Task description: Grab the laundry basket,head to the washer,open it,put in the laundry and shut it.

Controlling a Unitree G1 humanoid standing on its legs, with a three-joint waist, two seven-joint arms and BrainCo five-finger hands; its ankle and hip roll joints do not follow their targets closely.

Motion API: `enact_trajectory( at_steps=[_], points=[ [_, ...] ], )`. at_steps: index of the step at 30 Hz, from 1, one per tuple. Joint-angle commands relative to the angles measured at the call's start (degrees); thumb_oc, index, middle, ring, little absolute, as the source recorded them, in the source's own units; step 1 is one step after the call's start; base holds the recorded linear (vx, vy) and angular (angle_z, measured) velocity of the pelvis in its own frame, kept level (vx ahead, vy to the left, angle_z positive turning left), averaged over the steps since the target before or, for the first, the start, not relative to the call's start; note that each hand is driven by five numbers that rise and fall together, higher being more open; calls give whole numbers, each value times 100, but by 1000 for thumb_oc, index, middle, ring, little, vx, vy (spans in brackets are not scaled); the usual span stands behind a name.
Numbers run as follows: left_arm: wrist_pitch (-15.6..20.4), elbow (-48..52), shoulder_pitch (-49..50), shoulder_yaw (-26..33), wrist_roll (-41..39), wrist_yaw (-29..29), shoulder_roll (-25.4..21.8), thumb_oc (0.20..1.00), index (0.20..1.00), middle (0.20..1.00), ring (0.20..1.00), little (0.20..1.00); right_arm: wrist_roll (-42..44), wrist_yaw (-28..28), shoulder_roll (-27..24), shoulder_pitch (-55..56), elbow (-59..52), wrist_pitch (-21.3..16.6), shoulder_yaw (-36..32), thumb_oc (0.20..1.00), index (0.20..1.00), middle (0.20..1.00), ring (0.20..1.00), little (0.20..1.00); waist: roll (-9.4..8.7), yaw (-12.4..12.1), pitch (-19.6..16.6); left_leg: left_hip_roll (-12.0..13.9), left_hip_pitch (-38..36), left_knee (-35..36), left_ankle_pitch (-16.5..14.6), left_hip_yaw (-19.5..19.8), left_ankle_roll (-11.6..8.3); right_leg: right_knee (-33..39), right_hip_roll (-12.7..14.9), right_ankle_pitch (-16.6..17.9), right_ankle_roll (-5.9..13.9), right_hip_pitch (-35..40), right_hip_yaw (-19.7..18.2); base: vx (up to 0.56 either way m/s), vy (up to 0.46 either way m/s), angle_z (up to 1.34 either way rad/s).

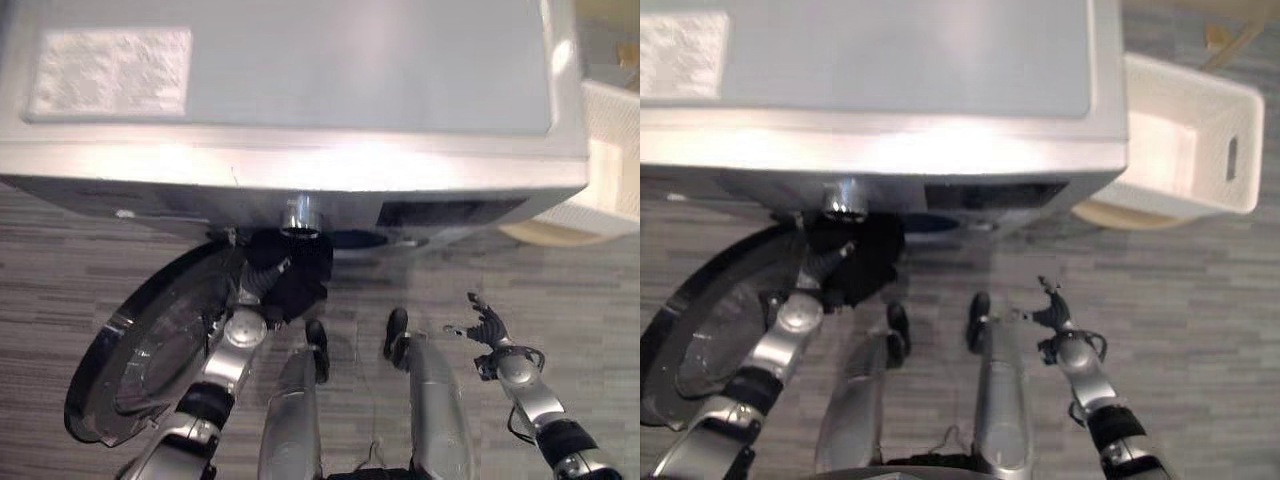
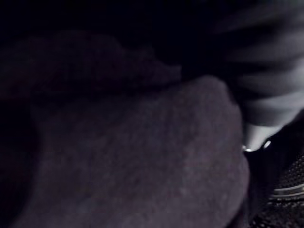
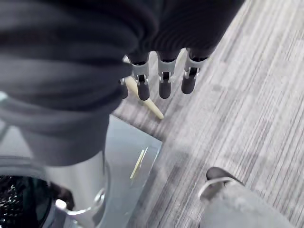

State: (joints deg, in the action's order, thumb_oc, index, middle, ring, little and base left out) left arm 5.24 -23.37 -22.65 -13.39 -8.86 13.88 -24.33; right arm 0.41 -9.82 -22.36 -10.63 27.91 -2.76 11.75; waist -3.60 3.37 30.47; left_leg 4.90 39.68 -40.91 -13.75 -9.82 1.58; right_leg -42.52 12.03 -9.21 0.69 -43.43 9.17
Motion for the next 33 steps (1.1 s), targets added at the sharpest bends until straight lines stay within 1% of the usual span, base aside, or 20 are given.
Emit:
enact_trajectory(
  at_steps=[1, 2, 4, 5, 8, 10, 11, 15, 17, 18, 19, 20, 21, 23, 24, 25, 27, 28, 32, 33],
  points=[
    [466, 466, -26, -20, 7, 425, -149, 200, 200, 200, 200, 200, 244, -235, -72, 168, -433, -271, 59, 1000, 1000, 1000, 1000, 1000, -58, 72, -485, 272, 515, -449, -279, 276, -117, 301, 12, -174, 252, -236, 96, -80, -2, -7],
    [468, 460, -33, -22, 7, 426, -147, 200, 200, 200, 200, 200, 245, -235, -74, 166, -435, -269, 57, 1000, 1000, 1000, 1000, 1000, -52, 71, -512, 278, 566, -481, -291, 280, -117, 276, 10, -184, 251, -283, 94, -119, 6, 0],
    [453, 343, -720, 40, 56, 816, -281, 200, 200, 200, 200, 200, 333, -342, -94, 91, -813, -383, -51, 1000, 1000, 1000, 1000, 1000, -6, 232, -570, 409, 1325, -1101, -446, 321, -86, -291, 6, -318, 201, -1043, 7, -105, 11, -9],
    [427, 189, -1209, 15, 98, 1048, -437, 200, 200, 200, 200, 200, 389, -345, -97, 108, -1077, -495, -98, 1000, 1000, 1000, 1000, 1000, 44, 314, -612, 471, 1824, -1511, -560, 359, -18, -706, 1, -440, 163, -1574, -89, -97, 7, -22],
    [378, -192, -2131, -41, 219, 1455, -910, 200, 200, 200, 200, 200, 501, -320, -119, 157, -1399, -665, -130, 1000, 1000, 1000, 1000, 1000, 95, 486, -635, 593, 2491, -2132, -758, 449, 110, -1288, -44, -626, 71, -2285, -262, -20, 7, -22],
    [364, -332, -2391, -93, 256, 1538, -1044, 200, 200, 200, 200, 200, 507, -322, -138, 157, -1444, -686, -149, 1000, 1000, 1000, 1000, 1000, 114, 510, -650, 627, 2690, -2290, -813, 485, 133, -1439, -73, -677, 50, -2493, -306, 16, -6, -28],
    [331, -696, -2978, -297, 282, 1756, -1386, 200, 200, 200, 200, 200, 572, -333, -168, 103, -1504, -782, -159, 1000, 1000, 1000, 1000, 1000, 152, 596, -671, 679, 3003, -2563, -874, 556, 156, -1681, -99, -759, 12, -2794, -334, 18, -32, -20],
    [189, -1495, -4022, -835, 606, 1969, -2115, 200, 200, 200, 200, 200, 582, -236, -362, 23, -1553, -931, -111, 1000, 1000, 1000, 1000, 1000, 192, 724, -741, 782, 3369, -2857, -950, 588, 168, -1917, -192, -776, 24, -3207, -405, 35, -16, -15],
    [113, -1830, -4516, -1133, 785, 2082, -2337, 200, 200, 200, 200, 200, 645, -183, -448, -9, -1559, -1015, -83, 1000, 1000, 1000, 1000, 1000, 197, 764, -751, 836, 3470, -2925, -974, 586, 179, -1945, -229, -767, 40, -3320, -407, 22, -16, -14],
    [122, -1861, -4559, -1165, 780, 2086, -2335, 200, 200, 200, 200, 200, 649, -181, -438, -19, -1556, -1018, -90, 1000, 1000, 1000, 1000, 1000, 189, 755, -748, 839, 3481, -2931, -975, 587, 179, -1950, -231, -767, 40, -3331, -408, 17, -8, -6],
    [100, -1985, -4743, -1268, 823, 2126, -2419, 347, 347, 347, 347, 347, 669, -158, -478, -5, -1572, -1045, -84, 1000, 1000, 1000, 1000, 1000, 188, 773, -754, 857, 3533, -2977, -996, 586, 187, -1976, -259, -764, 48, -3385, -407, 16, 1, -3],
    [71, -2087, -4868, -1327, 789, 2126, -2487, 558, 558, 558, 558, 558, 697, -137, -527, 6, -1603, -1068, -73, 1000, 1000, 1000, 1000, 1000, 188, 791, -757, 871, 3578, -3019, -1004, 588, 195, -1991, -269, -754, 53, -3418, -399, 22, -6, -7],
    [12, -2493, -5156, -1514, 508, 1842, -2508, 1000, 1000, 1000, 1000, 1000, 778, -80, -659, -42, -1591, -1027, -47, 1000, 1000, 1000, 1000, 1000, 199, 814, -785, 899, 3649, -3051, -1014, 596, 212, -1974, -318, -732, 68, -3471, -403, 13, -12, -8],
    [14, -2657, -5385, -1661, 421, 1712, -2548, 1000, 1000, 1000, 1000, 1000, 815, -48, -670, -66, -1540, -986, -45, 1000, 1000, 1000, 1000, 1000, 216, 807, -786, 905, 3700, -3070, -1008, 610, 214, -1976, -317, -732, 75, -3486, -384, 11, -19, -9],
    [-69, -2876, -5603, -1952, 502, 1415, -2576, 1000, 1000, 1000, 1000, 1000, 809, 30, -751, -105, -1511, -923, -33, 1000, 1000, 1000, 1000, 1000, 243, 787, -808, 908, 3731, -3073, -984, 641, 206, -1970, -312, -742, 79, -3497, -347, 18, -37, -8],
    [-61, -2858, -5593, -1973, 524, 1330, -2536, 1000, 1000, 1000, 1000, 1000, 791, 75, -747, -91, -1530, -903, -31, 1000, 1000, 1000, 1000, 1000, 242, 775, -821, 904, 3713, -3071, -978, 654, 202, -1974, -303, -751, 73, -3476, -324, 17, -38, -3],
    [-60, -2861, -5529, -1968, 555, 1270, -2480, 1000, 1000, 1000, 1000, 1000, 793, 102, -743, -66, -1537, -905, -31, 1000, 1000, 1000, 1000, 1000, 248, 764, -840, 897, 3695, -3064, -973, 686, 197, -1971, -296, -755, 73, -3447, -312, 13, -33, 6],
    [-63, -2820, -5358, -1951, 674, 1187, -2348, 1000, 1000, 1000, 1000, 1000, 777, 132, -725, -23, -1500, -918, -7, 1000, 1000, 1000, 1000, 1000, 244, 737, -879, 882, 3639, -3031, -962, 711, 174, -1945, -294, -768, 64, -3384, -289, 16, -47, 10],
    [-33, -2585, -4866, -1771, 766, 1109, -2178, 1000, 1000, 1000, 1000, 1000, 757, 143, -661, 24, -1362, -929, 51, 1000, 1000, 1000, 1000, 1000, 266, 691, -964, 825, 3447, -2825, -907, 718, 124, -1805, -252, -762, 53, -3187, -236, -5, -24, 10],
    [22, -2308, -4356, -1501, 674, 1099, -1922, 1000, 1000, 1000, 1000, 1000, 736, 95, -557, -16, -1209, -888, 95, 1000, 1000, 1000, 1000, 1000, 262, 607, -1025, 779, 3238, -2554, -843, 724, 71, -1627, -221, -746, 57, -2966, -203, -30, -27, 21]
  ],
)
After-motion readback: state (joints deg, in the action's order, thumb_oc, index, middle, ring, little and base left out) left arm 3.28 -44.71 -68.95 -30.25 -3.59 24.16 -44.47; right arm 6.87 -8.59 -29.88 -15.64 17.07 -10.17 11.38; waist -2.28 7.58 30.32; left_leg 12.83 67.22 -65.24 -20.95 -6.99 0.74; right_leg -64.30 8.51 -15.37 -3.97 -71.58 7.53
